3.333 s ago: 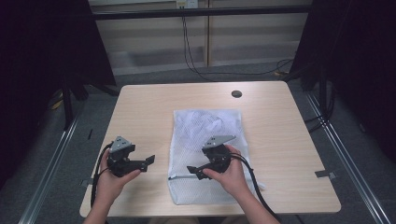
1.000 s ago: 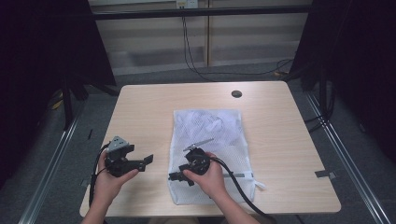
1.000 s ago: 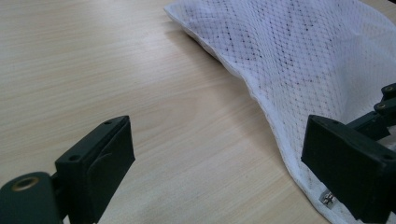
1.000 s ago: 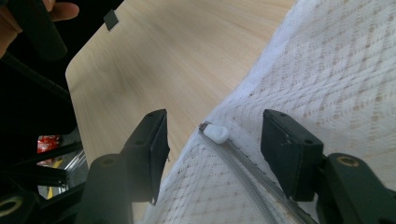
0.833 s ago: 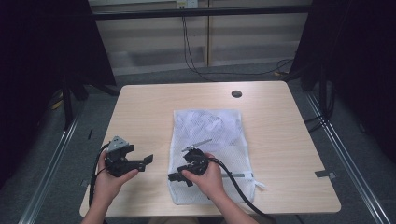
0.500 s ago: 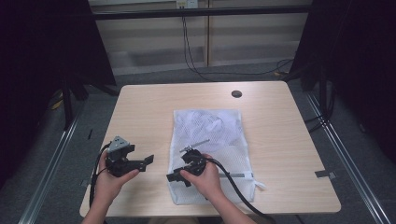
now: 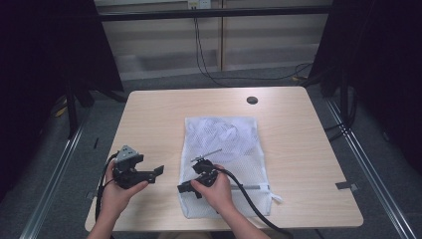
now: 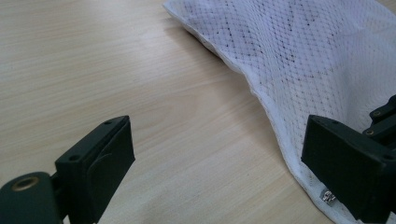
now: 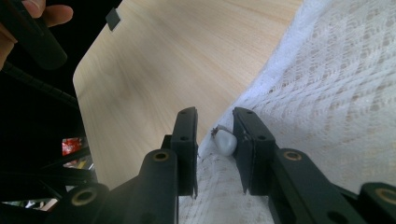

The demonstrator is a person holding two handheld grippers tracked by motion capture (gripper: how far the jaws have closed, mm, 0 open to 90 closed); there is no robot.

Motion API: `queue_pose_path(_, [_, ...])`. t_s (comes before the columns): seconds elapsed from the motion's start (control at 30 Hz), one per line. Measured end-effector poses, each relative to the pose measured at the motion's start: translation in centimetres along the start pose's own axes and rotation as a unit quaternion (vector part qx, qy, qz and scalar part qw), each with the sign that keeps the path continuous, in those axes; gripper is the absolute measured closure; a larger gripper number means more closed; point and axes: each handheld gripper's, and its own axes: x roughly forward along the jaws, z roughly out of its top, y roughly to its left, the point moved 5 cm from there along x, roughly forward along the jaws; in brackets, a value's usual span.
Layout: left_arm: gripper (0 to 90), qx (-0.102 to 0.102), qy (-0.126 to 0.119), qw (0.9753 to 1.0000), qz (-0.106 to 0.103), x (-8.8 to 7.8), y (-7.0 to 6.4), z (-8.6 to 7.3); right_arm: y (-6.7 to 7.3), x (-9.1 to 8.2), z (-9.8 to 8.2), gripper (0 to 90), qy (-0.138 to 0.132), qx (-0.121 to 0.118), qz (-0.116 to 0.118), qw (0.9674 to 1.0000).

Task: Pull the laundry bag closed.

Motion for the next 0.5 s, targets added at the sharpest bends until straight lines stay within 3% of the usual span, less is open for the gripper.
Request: queue_pose_path(0.5, [9.0,0.001,0.005,1.0,0.003,0.07,0.05,-0.15,-0.28,0.81,-0.05,77.3,0.002,0.022,0.006,0.9997])
